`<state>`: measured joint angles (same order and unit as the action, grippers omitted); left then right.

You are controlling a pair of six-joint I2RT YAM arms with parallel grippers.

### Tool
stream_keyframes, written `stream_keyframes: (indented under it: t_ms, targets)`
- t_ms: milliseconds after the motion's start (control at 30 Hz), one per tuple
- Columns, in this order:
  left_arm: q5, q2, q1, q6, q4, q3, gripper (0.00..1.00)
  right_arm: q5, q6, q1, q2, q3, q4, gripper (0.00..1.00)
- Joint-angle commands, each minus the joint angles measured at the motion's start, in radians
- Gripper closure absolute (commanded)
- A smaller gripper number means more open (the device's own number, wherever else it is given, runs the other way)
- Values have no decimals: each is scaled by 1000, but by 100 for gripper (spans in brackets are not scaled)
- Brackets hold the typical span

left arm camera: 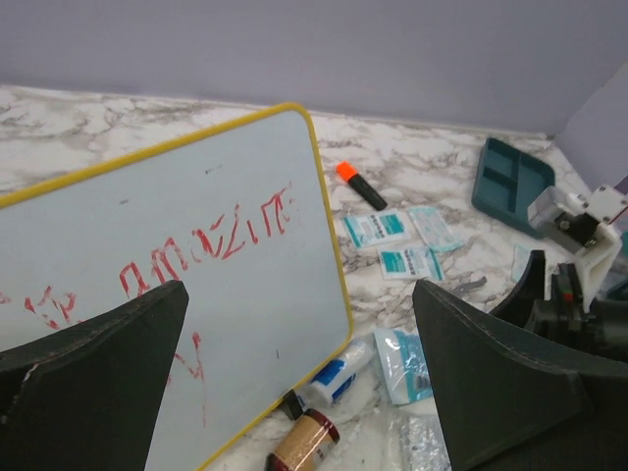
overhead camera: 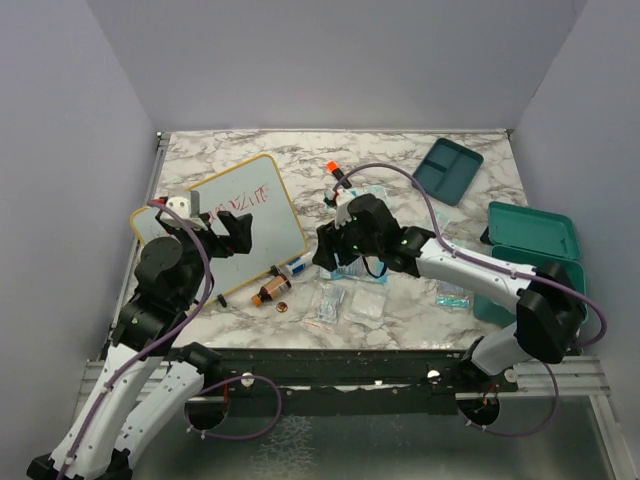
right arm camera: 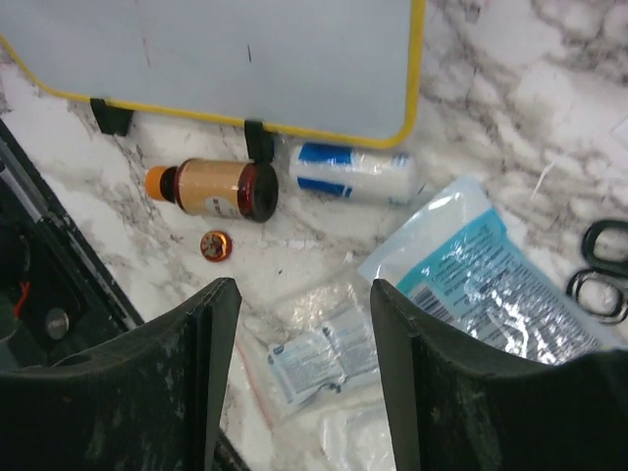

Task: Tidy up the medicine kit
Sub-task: Pick up the pill bottle at the center of the board.

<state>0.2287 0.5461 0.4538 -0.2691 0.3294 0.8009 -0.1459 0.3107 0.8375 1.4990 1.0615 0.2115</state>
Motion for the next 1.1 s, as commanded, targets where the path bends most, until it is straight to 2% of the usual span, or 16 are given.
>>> stream_keyframes:
  t_ms: [0,100,300,400,633,800,1067]
  targets:
    - [21,-16,2,-34,59,130,1,-9,-246,29,5,-38,-238,38]
    - [3,-26,2,-42,67,170,1,18,-464,89,48,-28,-236,37]
    - [-3,-40,2,-48,86,218,1,-133,-903,175,101,-30,-230,36]
    - [8,-45,2,-43,96,234,1,-192,-1059,204,122,-47,-245,35]
    - [26,-61,3,-39,117,274,1,-200,-1217,251,220,-53,-309,32]
    - [29,-67,2,-41,132,310,1,-232,-1230,260,284,-5,-343,32]
    - [36,-75,3,-39,139,311,1,-200,-1263,272,358,40,-340,32]
